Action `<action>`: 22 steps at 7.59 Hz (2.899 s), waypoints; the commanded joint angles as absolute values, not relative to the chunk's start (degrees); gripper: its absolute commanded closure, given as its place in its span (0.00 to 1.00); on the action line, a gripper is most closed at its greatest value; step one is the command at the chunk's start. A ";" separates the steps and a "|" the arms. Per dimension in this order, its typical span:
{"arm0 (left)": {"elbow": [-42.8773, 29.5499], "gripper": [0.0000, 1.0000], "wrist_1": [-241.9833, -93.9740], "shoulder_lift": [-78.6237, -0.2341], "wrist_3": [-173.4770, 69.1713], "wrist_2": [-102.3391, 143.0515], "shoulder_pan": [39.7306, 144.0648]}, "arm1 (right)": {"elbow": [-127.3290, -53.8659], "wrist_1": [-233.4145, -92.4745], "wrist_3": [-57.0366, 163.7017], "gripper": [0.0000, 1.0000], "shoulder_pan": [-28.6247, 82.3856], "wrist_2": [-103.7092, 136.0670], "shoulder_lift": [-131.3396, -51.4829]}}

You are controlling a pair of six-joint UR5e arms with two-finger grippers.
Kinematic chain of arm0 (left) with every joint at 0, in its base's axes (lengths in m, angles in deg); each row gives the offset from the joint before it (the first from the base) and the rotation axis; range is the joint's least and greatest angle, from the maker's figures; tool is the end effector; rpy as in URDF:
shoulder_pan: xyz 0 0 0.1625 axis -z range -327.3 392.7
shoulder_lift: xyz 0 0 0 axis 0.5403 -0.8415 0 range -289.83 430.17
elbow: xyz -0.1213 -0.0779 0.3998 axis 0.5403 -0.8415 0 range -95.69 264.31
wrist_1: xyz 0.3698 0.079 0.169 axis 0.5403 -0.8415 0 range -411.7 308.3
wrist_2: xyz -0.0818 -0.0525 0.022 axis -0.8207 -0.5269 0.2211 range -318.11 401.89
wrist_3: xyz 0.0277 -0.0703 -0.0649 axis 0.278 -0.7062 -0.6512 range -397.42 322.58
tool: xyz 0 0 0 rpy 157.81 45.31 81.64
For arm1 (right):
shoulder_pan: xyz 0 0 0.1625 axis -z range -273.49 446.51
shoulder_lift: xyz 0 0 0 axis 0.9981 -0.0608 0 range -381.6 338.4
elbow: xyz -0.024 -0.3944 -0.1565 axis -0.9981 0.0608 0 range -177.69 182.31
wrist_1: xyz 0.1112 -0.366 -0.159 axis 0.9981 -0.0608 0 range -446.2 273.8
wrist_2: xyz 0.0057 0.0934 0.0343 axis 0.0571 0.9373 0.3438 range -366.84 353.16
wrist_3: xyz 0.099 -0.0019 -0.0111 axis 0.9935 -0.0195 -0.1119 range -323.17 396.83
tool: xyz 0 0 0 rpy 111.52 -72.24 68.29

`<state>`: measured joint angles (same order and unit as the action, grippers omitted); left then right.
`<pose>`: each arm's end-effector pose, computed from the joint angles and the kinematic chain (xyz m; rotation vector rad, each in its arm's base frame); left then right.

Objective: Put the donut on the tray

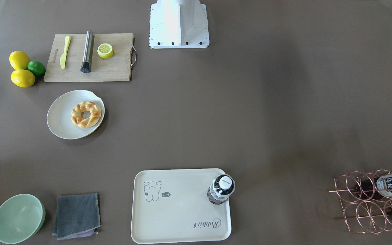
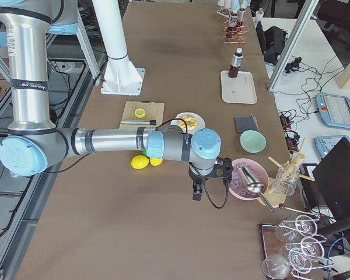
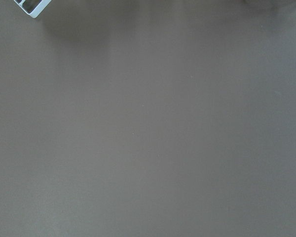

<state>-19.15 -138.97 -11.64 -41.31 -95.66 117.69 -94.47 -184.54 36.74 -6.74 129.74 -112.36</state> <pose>-0.0218 -0.4360 0.6100 -0.0229 0.8305 0.0369 0.0882 -0.4771 0.6187 -0.0146 -0.8139 0.0685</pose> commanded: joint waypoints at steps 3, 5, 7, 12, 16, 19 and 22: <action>-18.88 0.02 -139.41 -11.48 -41.20 -95.05 119.36 | -94.46 -184.55 36.74 0.00 -6.74 129.74 -112.48; -18.97 0.02 -139.33 -11.40 -41.38 -95.04 119.36 | -94.46 -184.55 36.74 0.00 -6.65 129.74 -112.40; -19.05 0.02 -139.24 -11.66 -41.64 -94.61 119.27 | -94.46 -184.46 36.66 0.00 -6.65 129.74 -112.39; -18.96 0.02 -139.15 -11.57 -41.64 -92.85 119.27 | -94.46 -184.55 36.74 0.00 -6.65 129.74 -112.48; -19.32 0.02 -139.33 -11.22 -41.29 -89.16 118.75 | -94.63 -184.46 36.66 0.00 -6.65 129.74 -112.92; -19.06 0.02 -138.89 -11.48 -41.73 -89.16 118.57 | -94.72 -184.46 36.66 0.00 -6.65 129.83 -113.10; -19.41 0.02 -138.97 -11.05 -41.73 -89.42 118.57 | -94.81 -184.46 36.57 0.00 -6.65 130.00 -113.18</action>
<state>-19.36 -138.99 -11.13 -41.71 -89.31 118.60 -94.67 -184.47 36.61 -6.68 129.96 -113.09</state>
